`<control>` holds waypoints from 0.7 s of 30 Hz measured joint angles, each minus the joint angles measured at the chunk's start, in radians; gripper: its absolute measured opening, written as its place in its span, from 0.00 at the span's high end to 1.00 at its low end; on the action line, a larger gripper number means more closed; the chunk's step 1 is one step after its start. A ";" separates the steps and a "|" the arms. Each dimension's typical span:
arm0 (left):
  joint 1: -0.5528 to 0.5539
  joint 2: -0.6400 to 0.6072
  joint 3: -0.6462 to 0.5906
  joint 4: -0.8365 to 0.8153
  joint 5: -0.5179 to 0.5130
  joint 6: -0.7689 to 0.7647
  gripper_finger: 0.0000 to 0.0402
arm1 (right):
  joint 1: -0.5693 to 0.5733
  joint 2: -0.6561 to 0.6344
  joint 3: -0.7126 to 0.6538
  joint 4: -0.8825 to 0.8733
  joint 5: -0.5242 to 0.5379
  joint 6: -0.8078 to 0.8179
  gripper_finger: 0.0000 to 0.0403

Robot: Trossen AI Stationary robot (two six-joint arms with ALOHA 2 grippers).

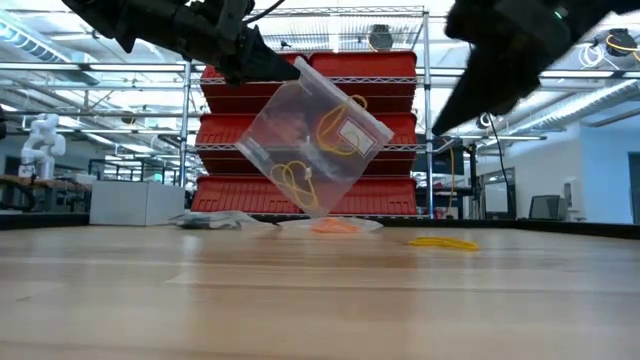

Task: Sort rubber bands
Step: Put the yellow rubber band into the bottom transparent zip bag

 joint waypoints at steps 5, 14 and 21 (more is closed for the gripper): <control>0.000 -0.012 0.000 0.002 0.000 0.000 1.00 | 0.050 -0.035 -0.160 0.151 0.145 0.104 0.96; 0.000 -0.029 0.000 0.000 0.000 0.025 1.00 | -0.045 0.050 -0.237 0.436 0.109 0.133 0.98; 0.001 -0.032 0.000 0.003 0.065 0.003 1.00 | -0.045 0.053 -0.236 0.598 0.129 0.003 0.93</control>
